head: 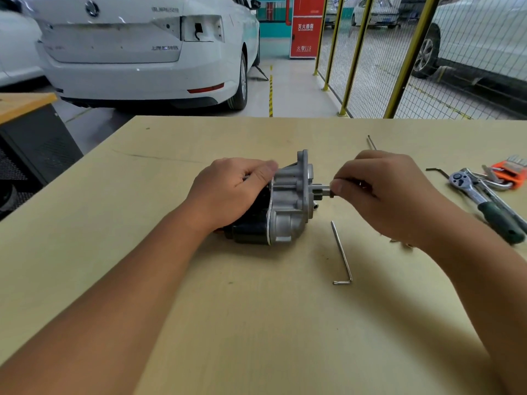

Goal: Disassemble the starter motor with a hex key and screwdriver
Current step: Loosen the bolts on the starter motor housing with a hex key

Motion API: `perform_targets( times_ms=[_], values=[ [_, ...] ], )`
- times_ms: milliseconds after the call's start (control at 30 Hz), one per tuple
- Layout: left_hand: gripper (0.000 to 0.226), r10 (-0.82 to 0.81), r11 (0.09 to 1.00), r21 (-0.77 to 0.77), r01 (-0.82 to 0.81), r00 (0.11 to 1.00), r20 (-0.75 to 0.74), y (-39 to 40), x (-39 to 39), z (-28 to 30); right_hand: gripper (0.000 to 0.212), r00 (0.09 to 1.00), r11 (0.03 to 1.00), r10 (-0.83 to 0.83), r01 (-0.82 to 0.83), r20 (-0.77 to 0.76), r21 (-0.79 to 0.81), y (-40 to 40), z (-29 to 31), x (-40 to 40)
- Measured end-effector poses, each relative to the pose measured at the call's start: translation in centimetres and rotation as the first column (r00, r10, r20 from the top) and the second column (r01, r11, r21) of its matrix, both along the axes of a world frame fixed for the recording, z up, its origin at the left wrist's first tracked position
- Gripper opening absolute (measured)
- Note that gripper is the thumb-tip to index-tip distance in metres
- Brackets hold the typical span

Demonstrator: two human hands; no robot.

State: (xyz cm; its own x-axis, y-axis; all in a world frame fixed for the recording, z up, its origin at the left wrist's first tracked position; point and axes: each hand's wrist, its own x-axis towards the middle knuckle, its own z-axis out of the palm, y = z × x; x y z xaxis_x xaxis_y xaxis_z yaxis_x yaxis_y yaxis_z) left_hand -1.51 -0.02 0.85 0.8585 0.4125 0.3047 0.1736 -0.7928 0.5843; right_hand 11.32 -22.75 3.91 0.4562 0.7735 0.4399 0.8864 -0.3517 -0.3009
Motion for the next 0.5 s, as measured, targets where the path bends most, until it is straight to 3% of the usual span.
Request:
perform_targets(
  times_ms=[333, 500],
  values=[
    [0.068, 0.006, 0.999, 0.051, -0.004, 1.0, -0.025, -0.2, -0.1, 0.2, 0.01, 0.988, 0.998, -0.068, 0.07, 0.137, -0.006, 0.0, 0.4, -1.0],
    [0.069, 0.014, 0.998, 0.06, -0.011, 0.999, -0.039, -0.1, 0.0, 0.3, 0.006, 0.995, 0.998, -0.046, 0.041, 0.094, 0.054, 0.1, 0.5, -0.7]
  ],
)
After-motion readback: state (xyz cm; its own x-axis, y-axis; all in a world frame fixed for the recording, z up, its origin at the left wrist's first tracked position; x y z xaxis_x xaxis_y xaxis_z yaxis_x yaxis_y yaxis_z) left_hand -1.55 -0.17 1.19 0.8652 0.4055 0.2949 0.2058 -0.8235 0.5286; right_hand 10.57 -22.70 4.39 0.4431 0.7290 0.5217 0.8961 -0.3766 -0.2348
